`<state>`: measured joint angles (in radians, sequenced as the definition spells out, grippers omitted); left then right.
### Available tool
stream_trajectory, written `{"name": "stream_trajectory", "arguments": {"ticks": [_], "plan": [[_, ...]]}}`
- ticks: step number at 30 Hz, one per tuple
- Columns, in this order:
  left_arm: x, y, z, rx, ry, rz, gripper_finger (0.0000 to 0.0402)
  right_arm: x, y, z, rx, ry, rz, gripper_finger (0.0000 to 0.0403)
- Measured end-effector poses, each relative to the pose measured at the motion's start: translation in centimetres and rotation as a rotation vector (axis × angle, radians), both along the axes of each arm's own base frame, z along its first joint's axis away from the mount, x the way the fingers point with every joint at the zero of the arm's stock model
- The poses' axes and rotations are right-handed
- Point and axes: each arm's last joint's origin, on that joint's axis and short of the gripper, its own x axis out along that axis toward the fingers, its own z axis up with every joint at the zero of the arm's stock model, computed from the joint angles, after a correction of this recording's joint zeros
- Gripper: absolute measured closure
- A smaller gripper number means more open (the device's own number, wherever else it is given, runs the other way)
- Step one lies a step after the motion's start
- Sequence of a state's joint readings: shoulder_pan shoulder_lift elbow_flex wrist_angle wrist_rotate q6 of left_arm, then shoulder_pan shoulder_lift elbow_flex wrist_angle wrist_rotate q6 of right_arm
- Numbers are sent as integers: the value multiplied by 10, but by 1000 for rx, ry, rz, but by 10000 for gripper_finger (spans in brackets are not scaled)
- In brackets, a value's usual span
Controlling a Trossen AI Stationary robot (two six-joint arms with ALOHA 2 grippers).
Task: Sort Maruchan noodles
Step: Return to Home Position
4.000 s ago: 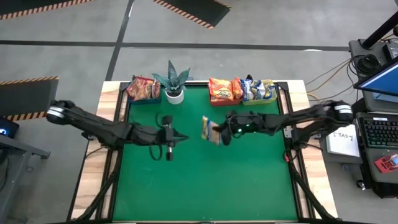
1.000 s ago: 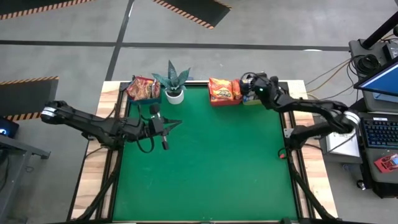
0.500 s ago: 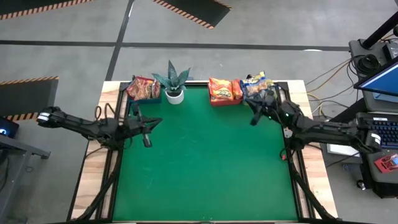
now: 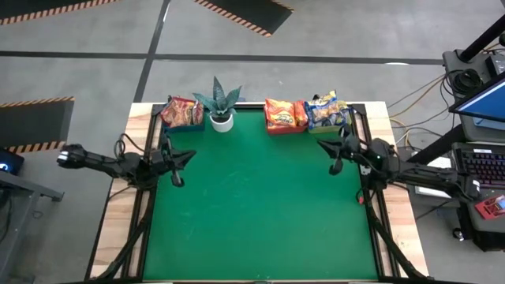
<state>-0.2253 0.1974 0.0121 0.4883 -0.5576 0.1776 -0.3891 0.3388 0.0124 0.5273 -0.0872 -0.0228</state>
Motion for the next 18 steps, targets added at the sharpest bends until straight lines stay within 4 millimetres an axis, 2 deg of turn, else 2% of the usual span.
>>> {"name": "stream_trajectory", "arguments": {"ticks": [10, 15, 18], "plan": [[-2, -1, -5, -15, 35, -53, 402, -8, 17, 19, -207, -160, 82, 390], [0, -1, -7, -31, 45, -57, 402, -13, 24, 24, -260, -212, 107, 390], [0, -1, -7, -1, 64, -42, 402, -16, 23, 23, -227, -217, 35, 390]]}}
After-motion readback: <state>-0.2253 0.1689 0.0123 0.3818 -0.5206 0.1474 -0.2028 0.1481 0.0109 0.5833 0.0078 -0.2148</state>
